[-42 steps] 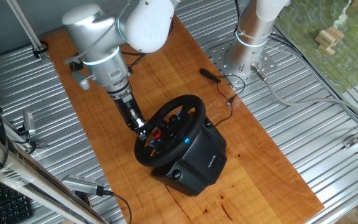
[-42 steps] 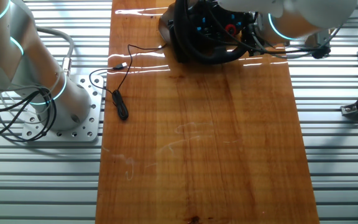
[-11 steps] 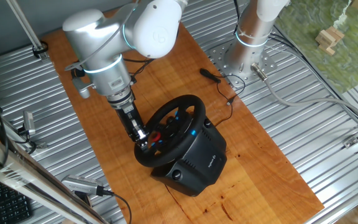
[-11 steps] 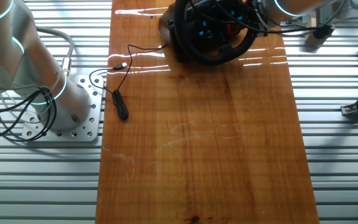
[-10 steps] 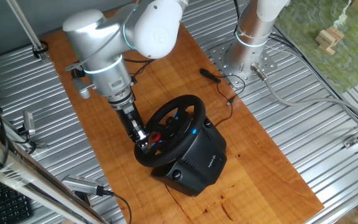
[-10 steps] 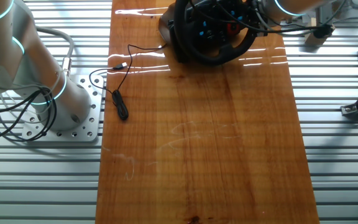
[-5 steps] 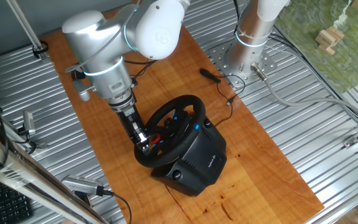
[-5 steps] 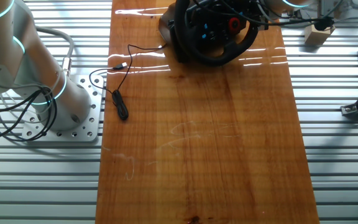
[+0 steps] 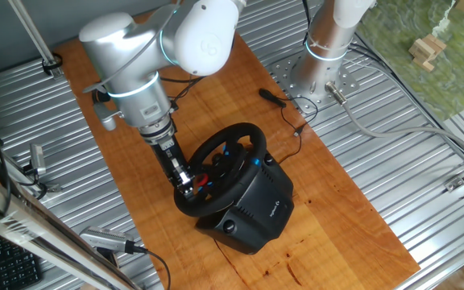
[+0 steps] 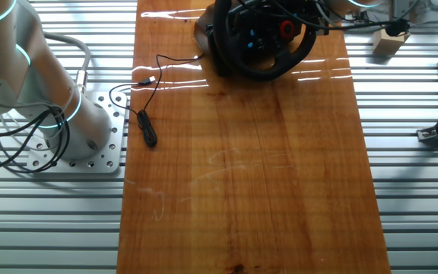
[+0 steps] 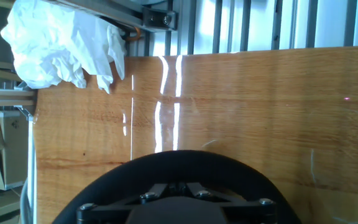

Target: Rotate the steering wheel 90 degrees counterclockwise

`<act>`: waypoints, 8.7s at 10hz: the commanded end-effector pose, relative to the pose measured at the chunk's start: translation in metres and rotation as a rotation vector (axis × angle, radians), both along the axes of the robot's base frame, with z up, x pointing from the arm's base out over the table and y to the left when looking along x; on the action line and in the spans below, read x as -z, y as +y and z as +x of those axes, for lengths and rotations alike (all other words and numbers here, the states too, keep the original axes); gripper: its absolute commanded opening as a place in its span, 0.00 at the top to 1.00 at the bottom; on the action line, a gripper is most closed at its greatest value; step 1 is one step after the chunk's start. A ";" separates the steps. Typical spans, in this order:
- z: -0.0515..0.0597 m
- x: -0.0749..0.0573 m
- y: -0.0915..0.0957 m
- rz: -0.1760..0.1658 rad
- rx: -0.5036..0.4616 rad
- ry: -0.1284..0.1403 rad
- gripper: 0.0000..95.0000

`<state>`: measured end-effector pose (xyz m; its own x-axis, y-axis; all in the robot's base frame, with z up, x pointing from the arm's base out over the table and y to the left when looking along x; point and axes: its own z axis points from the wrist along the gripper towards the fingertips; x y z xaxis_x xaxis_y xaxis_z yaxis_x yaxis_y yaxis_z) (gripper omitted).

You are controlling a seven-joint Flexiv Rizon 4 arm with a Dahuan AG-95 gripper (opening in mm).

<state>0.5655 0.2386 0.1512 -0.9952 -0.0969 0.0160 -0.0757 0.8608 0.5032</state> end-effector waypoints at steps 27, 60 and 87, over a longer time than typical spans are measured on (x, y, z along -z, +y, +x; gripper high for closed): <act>-0.012 -0.030 0.029 0.053 0.041 0.027 1.00; -0.040 -0.042 0.046 0.043 0.111 0.120 1.00; -0.057 -0.052 0.053 -0.001 0.095 0.173 1.00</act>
